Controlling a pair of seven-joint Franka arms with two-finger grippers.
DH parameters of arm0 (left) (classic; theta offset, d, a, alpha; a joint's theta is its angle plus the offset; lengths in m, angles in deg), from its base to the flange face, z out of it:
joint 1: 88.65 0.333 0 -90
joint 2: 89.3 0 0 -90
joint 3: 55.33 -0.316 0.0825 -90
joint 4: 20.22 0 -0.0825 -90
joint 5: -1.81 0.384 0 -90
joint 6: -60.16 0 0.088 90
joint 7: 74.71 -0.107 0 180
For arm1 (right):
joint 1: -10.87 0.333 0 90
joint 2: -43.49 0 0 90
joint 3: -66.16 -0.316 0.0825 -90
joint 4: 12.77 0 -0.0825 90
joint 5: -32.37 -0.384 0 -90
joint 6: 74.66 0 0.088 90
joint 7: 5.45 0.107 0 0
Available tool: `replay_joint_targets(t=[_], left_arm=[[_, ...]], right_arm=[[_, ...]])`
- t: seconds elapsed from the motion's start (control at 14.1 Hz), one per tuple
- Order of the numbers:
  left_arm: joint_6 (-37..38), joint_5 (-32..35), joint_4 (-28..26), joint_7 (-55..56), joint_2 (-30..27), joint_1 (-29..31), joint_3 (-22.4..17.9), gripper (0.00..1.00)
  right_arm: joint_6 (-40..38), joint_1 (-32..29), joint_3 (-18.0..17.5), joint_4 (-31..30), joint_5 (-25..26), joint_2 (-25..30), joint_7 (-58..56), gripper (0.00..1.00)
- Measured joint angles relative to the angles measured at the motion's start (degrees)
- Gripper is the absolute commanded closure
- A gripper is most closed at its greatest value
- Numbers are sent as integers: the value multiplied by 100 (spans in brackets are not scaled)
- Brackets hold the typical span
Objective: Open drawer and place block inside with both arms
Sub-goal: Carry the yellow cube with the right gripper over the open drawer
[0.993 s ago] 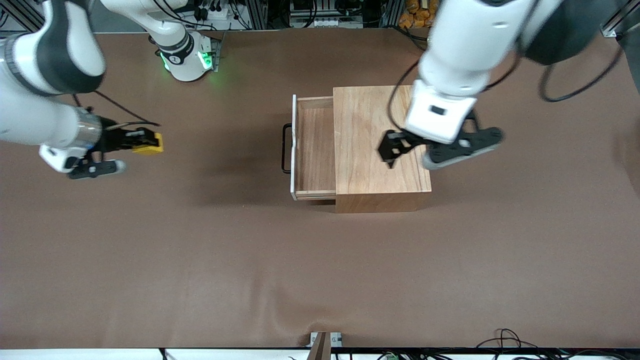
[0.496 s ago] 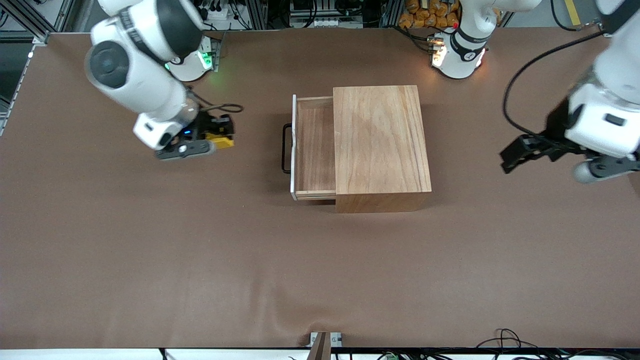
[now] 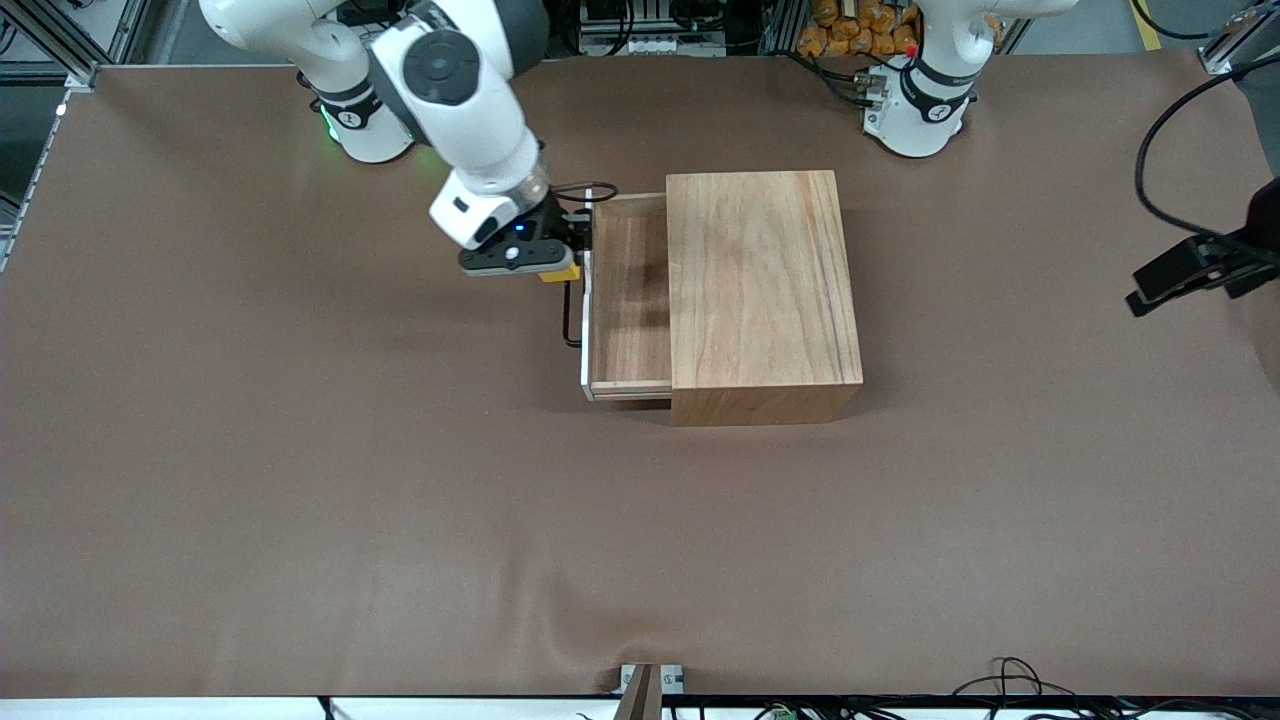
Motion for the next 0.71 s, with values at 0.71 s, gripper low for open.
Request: replay_joint_targets(t=[0.71], left_arm=[[1, 0, -720, -695, -567, 555, -5, 0]], right_arm=[[1321, 582, 11, 50, 71, -1039, 312, 100]])
